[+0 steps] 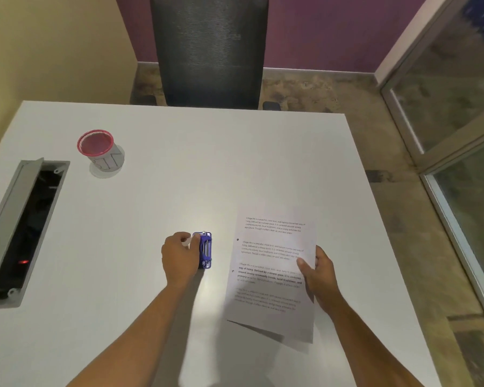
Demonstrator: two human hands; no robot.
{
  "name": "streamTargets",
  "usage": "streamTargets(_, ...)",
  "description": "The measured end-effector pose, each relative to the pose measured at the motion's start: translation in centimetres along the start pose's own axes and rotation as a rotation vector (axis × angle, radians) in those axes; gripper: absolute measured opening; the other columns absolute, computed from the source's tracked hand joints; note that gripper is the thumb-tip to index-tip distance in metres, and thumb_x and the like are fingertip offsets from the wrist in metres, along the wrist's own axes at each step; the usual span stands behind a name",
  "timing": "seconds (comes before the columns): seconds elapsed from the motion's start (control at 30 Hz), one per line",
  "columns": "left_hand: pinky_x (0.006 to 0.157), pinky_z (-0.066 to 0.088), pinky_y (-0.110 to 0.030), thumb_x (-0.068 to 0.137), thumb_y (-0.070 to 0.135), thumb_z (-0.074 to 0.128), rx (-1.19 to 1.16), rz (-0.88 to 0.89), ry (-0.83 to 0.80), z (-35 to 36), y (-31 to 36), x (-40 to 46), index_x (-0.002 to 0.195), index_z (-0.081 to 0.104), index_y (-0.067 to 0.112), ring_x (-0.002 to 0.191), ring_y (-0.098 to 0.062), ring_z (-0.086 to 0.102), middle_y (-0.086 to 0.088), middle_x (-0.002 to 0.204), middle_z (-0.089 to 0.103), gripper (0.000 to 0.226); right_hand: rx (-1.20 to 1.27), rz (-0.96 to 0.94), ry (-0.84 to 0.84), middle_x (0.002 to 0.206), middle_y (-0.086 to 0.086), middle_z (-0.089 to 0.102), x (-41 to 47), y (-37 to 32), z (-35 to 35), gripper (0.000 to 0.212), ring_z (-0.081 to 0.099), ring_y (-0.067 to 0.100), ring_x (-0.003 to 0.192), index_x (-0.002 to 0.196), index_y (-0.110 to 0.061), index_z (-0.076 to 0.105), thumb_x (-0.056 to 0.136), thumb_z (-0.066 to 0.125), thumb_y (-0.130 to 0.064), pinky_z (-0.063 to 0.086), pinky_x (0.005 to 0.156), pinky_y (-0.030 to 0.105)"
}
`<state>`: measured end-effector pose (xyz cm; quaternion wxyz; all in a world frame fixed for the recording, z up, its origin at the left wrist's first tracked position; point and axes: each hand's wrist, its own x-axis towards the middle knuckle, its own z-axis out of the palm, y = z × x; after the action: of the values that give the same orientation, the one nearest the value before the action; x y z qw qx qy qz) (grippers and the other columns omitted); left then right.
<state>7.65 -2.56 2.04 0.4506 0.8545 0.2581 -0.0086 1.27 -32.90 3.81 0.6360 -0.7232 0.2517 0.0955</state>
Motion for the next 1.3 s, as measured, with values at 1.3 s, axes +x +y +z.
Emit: streamTargets(1.3,0.082,0.057,-0.040,0.090,0.017,0.064,-0.237,-0.063,-0.510,19.9,14.8,-6.9,0.110,0.051,0.019,0.093,-0.020,0.069,-0.003,0.106,0.070,0.024,0.027,0.047,0.037,0.091,-0.010,0.078,10.5,-0.8,-17.5,0.033,0.074,0.009,0.086,0.107,-0.021,0.062,0.082,0.073,-0.001,0.056,0.068,0.018)
